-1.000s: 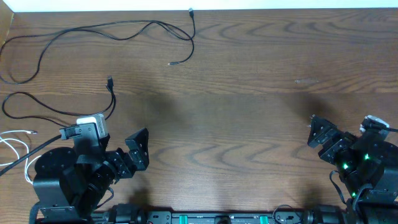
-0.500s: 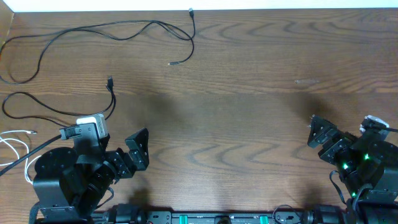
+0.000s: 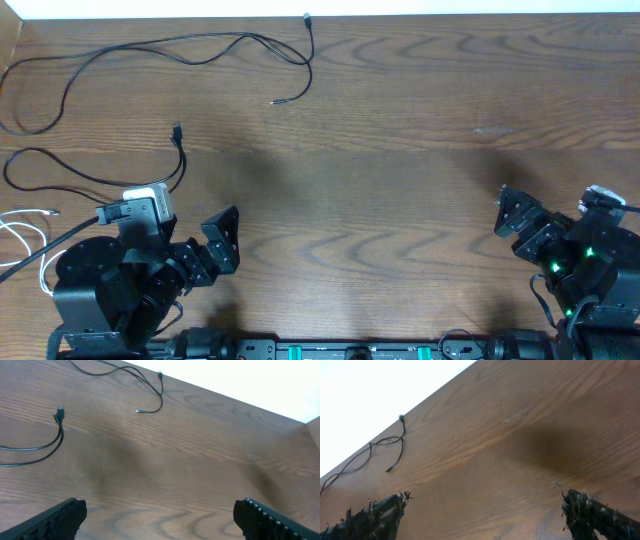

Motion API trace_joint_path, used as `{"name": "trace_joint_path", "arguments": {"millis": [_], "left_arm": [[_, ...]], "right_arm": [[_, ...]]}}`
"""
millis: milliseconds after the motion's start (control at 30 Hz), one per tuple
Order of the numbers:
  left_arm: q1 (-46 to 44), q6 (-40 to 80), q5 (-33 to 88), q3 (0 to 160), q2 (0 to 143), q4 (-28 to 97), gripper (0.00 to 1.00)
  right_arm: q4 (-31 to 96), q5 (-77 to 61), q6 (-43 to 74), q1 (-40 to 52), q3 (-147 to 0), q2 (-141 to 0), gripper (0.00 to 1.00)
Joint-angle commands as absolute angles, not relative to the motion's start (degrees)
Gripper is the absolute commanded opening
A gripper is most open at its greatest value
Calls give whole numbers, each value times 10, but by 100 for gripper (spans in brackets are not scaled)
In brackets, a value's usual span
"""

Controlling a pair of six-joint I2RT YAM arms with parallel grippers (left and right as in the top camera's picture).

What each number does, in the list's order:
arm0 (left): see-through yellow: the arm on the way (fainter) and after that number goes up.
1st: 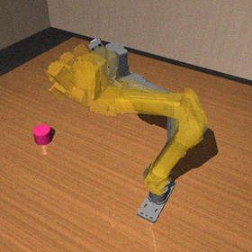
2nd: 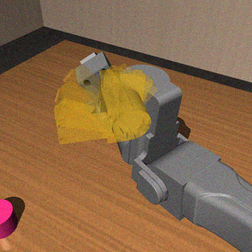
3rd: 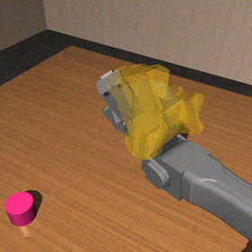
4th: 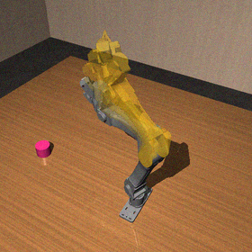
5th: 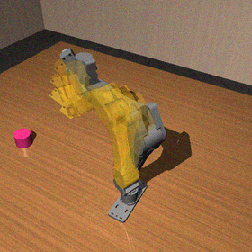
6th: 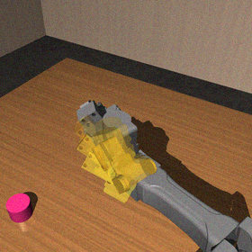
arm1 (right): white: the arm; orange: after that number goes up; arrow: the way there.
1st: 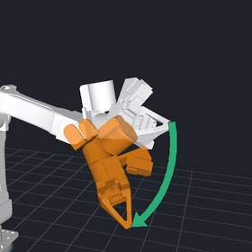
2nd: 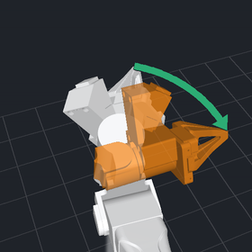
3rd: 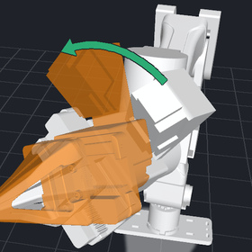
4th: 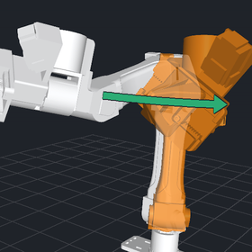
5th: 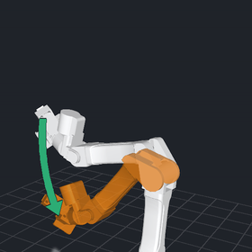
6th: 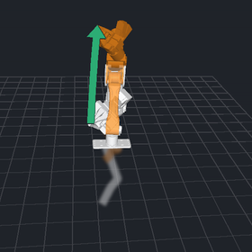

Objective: Untangle cables

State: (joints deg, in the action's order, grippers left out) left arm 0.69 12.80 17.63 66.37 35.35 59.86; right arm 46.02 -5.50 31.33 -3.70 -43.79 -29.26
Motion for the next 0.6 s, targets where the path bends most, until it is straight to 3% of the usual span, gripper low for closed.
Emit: {"name": "trace_joint_path", "arguments": {"millis": [0,400,567], "left_arm": [[6,121,169,670,353,600,100],[6,121,169,670,353,600,100],[6,121,169,670,353,600,100]], "right_arm": [[462,-46,306,-41,-445,-294,99],[538,-29,305,-40,-443,-279,99],[513,19,306,-37,-410,-245,99]]}}
